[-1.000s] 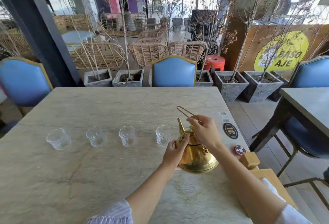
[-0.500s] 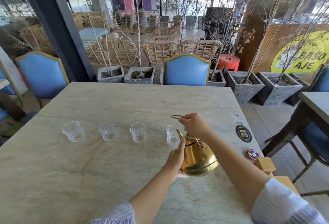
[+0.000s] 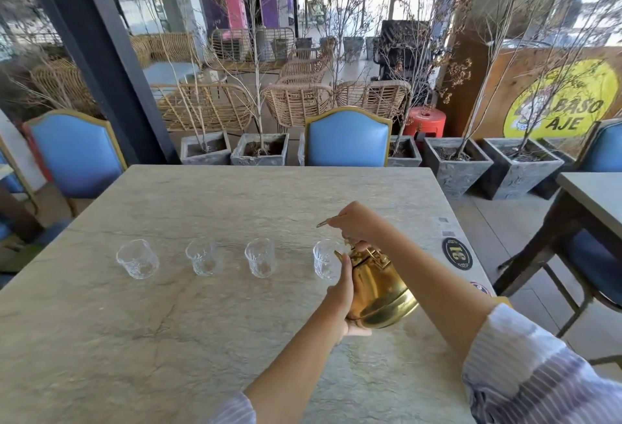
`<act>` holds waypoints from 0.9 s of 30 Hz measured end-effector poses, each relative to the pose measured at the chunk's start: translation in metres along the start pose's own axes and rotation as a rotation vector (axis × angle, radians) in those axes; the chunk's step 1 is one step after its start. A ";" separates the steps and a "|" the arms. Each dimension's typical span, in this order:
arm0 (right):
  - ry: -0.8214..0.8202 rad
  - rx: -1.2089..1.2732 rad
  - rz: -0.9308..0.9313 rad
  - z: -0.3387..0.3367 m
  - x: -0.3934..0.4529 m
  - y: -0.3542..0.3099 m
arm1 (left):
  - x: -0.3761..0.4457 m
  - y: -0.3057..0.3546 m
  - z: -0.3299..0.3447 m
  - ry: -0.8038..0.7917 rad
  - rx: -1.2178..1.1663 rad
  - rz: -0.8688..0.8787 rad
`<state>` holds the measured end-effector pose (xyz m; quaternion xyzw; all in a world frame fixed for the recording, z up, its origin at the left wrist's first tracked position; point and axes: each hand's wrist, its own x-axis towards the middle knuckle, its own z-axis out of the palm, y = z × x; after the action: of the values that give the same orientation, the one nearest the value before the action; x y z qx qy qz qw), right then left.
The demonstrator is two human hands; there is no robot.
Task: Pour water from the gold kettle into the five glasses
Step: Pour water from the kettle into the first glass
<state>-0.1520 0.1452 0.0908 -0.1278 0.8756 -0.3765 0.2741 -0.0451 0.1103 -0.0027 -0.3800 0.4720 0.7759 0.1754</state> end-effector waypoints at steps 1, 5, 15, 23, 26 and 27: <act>-0.002 -0.004 -0.001 -0.001 0.000 -0.002 | -0.002 0.001 0.001 0.002 -0.005 -0.001; 0.001 -0.022 0.008 -0.004 0.000 -0.008 | -0.009 0.006 0.004 0.002 -0.009 0.002; -0.043 -0.067 0.023 -0.009 -0.001 -0.018 | -0.022 0.008 0.010 -0.021 -0.022 0.021; -0.012 -0.157 0.017 -0.011 -0.008 -0.024 | -0.031 0.008 0.013 -0.020 -0.030 0.033; -0.008 -0.162 0.010 -0.012 -0.009 -0.024 | -0.034 0.008 0.014 -0.032 -0.023 0.038; -0.008 -0.165 0.009 -0.011 -0.009 -0.024 | -0.035 0.008 0.014 -0.031 -0.018 0.038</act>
<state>-0.1505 0.1396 0.1185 -0.1475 0.9032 -0.3013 0.2677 -0.0334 0.1220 0.0319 -0.3603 0.4693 0.7892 0.1645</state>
